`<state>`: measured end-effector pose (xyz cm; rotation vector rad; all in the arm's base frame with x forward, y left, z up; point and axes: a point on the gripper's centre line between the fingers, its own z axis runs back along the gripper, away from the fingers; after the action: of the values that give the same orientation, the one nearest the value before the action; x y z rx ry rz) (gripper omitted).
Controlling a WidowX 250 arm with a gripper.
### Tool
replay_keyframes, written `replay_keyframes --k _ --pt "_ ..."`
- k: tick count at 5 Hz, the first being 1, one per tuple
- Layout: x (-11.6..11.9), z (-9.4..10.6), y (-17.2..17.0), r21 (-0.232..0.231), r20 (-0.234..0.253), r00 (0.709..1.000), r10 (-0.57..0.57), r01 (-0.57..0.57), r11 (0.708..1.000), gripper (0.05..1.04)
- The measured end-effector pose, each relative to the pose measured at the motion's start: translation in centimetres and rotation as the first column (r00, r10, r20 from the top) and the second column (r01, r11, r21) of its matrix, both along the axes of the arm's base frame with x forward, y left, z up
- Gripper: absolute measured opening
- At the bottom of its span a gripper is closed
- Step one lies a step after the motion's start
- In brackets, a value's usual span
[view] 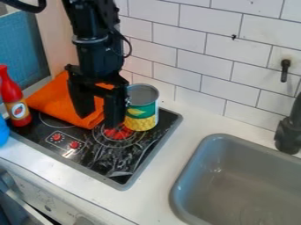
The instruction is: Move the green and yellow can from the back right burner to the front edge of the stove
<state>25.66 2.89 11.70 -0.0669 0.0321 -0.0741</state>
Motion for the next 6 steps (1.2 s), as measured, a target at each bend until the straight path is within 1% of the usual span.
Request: replay_keyframes --k 1,2,3,4,5,6 --pt "-0.1 -0.6 -0.1 -0.005 -0.024 1.0 -0.001 0.001 1.0 1.0" --pt "2.4 -0.7 -0.4 -0.046 0.048 0.999 0.004 -0.002 0.999 1.0" --pt "5.4 -0.2 -0.1 -0.038 0.102 0.995 0.004 0.0 0.999 1.0" --pt "8.6 0.0 -0.6 0.01 0.17 0.985 -0.018 0.017 1.0 1.0" --pt "11.4 0.6 -1.4 0.025 0.178 0.983 -0.032 0.028 0.999 1.0" --pt "13.4 1.3 -1.2 0.036 0.216 0.976 -0.021 0.014 0.999 1.0"
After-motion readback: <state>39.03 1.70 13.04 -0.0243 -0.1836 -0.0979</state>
